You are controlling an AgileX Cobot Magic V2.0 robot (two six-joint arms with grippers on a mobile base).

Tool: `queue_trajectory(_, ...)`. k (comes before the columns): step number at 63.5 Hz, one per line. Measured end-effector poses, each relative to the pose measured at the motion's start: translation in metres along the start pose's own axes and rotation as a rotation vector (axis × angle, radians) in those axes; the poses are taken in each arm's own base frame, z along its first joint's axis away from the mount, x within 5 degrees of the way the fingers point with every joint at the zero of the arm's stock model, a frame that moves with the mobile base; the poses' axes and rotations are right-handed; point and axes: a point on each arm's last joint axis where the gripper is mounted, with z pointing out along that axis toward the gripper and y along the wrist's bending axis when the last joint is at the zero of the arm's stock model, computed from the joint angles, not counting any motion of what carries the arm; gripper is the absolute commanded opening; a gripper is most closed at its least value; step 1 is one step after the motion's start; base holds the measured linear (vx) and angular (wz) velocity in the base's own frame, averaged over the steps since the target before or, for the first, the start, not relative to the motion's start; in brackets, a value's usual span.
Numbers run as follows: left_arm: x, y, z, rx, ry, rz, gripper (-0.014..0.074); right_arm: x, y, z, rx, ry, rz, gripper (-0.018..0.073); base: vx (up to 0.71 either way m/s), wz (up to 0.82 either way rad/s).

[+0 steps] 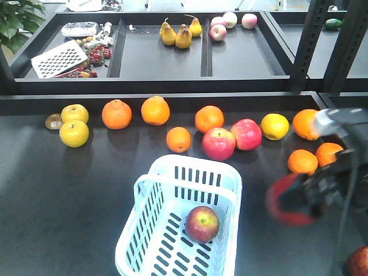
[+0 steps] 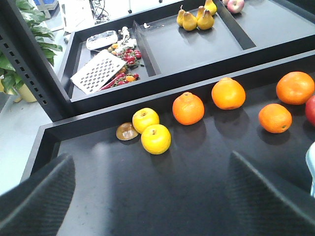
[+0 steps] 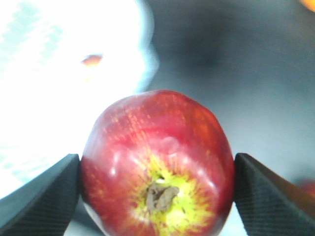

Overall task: Pick three apples into basket with both arms
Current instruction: 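Carry the second apple over the basket with the right gripper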

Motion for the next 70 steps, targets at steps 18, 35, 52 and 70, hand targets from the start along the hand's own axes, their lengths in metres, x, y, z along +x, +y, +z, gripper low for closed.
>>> queue_trajectory(18, 0.000, 0.000, 0.000, 0.000, 0.000, 0.000, 0.0590, 0.000, 0.077, 0.017, -0.141, 0.004, -0.305, 0.0027, 0.00, 0.00)
queue_trajectory(35, 0.000, 0.000, 0.000, 0.000, 0.000, 0.000, 0.0590, -0.009, 0.120, 0.037, -0.185, -0.140, -0.417, 0.0044, 0.00, 0.00)
queue_trajectory(52, 0.000, 0.000, 0.000, 0.000, 0.000, 0.000, 0.0590, -0.013, 0.122, 0.083, -0.165, -0.053, -0.406, 0.0151, 0.00, 0.00)
queue_trajectory(70, 0.000, 0.000, 0.000, 0.000, 0.000, 0.000, 0.0590, -0.015, 0.121, 0.092, -0.155, -0.051, -0.398, 0.0474, 0.00, 0.00)
